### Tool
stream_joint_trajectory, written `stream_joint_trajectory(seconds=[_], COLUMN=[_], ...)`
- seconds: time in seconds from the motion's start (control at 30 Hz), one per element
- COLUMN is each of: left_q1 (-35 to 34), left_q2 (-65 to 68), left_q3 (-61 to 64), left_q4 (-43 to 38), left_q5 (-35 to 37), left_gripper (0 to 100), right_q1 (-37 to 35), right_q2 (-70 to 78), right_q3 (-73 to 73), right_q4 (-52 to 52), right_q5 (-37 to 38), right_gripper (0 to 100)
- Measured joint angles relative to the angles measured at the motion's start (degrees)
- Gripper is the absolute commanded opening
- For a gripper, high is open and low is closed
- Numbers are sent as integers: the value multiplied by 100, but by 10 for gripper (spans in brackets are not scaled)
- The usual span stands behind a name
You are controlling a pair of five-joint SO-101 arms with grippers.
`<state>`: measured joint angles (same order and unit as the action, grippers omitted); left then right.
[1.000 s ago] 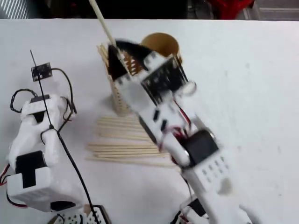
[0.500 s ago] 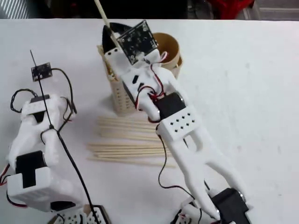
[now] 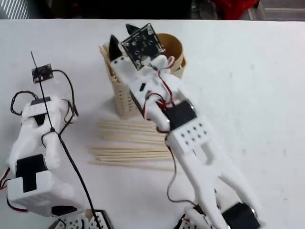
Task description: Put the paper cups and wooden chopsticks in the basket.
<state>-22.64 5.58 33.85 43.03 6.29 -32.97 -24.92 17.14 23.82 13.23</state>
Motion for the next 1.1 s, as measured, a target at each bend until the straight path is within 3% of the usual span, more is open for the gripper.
stream_joint_trajectory(seconds=[0.27,0.4,0.5,0.67,0.77,1.1], left_q1=[0,0,0,0,0,0], left_q2=[0,0,0,0,0,0], left_q3=[0,0,0,0,0,0], left_q4=[0,0,0,0,0,0], left_q5=[0,0,0,0,0,0], left_gripper=[169,169,169,169,169,169], right_q1=[18,26,-141,-484,-624,-1398], right_q2=[-1310,-1767,-1811,-1802,-1802,-1776], right_q3=[0,404,1363,3279,3982,4457], right_q4=[2787,4229,4202,2831,2303,2954], right_q5=[26,501,967,2154,2251,2725], right_gripper=[28,28,28,28,28,28])
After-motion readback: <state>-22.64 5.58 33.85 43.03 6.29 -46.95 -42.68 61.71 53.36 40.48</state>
